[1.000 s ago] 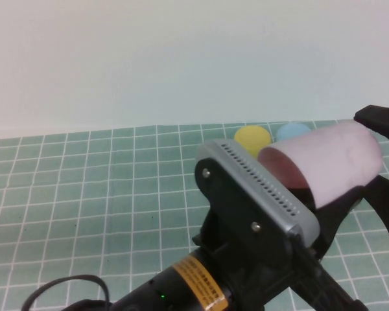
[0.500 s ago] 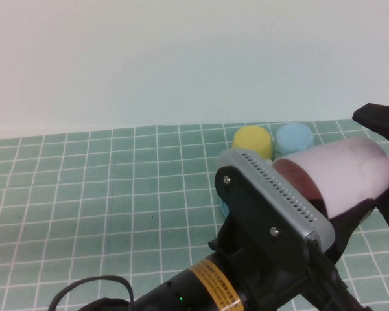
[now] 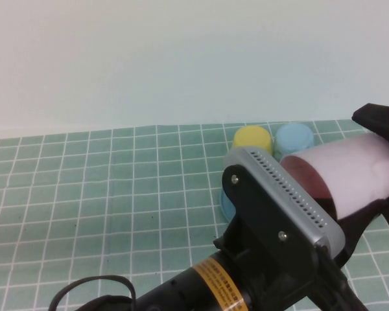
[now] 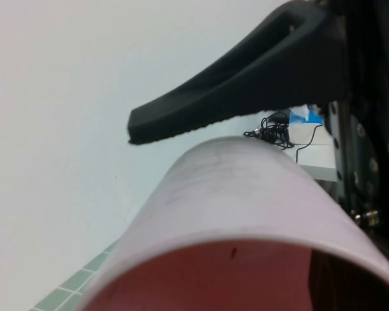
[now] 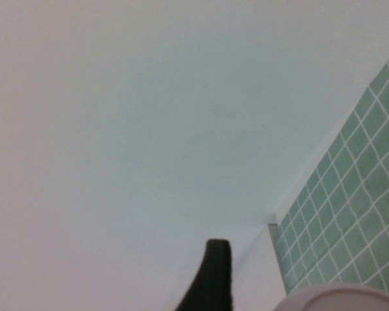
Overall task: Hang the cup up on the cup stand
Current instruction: Adjust the cup with two arms
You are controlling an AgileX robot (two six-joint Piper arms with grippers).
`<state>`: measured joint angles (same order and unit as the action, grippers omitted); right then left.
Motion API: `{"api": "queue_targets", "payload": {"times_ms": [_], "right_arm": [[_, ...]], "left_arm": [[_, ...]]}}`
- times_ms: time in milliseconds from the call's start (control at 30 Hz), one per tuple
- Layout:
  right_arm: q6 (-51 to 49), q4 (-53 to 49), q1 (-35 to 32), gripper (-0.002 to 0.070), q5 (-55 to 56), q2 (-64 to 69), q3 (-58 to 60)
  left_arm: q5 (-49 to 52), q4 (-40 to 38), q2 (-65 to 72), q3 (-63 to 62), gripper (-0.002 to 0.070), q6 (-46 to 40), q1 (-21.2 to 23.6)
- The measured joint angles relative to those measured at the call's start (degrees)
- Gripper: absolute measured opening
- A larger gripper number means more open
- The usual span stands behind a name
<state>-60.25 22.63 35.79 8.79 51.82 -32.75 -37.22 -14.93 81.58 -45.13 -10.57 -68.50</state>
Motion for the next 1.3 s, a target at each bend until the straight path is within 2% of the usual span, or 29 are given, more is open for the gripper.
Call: {"api": "queue_targets", "payload": {"times_ms": [333, 467, 667, 1000, 1300], "right_arm": [[-0.7, -5.8, 0.0, 0.0685, 0.0, 0.0, 0.0], [-3.7, -6.4, 0.0, 0.0683, 0.0, 0.0, 0.0], [-5.2, -6.6, 0.0, 0.068, 0.0, 0.1, 0.0], [-1.3, -7.2, 0.0, 0.0678, 0.0, 0.2, 0.1], [-4.2, -7.5, 0.0, 0.0678, 0.0, 0.2, 0.1]], "left_arm": [[0.9, 1.1, 0.0, 0.0, 0.0012, 0.1, 0.0], [1.4, 1.0, 0.0, 0.0, 0.0012, -3.6, 0.1], [3.5, 2.7, 0.0, 0.0, 0.0012, -4.5, 3.0], [2.7, 14.0, 0.0, 0.0, 0.0012, 8.5, 4.1], [1.7, 14.5, 0.0, 0.0, 0.0012, 8.9, 6.6]]}}
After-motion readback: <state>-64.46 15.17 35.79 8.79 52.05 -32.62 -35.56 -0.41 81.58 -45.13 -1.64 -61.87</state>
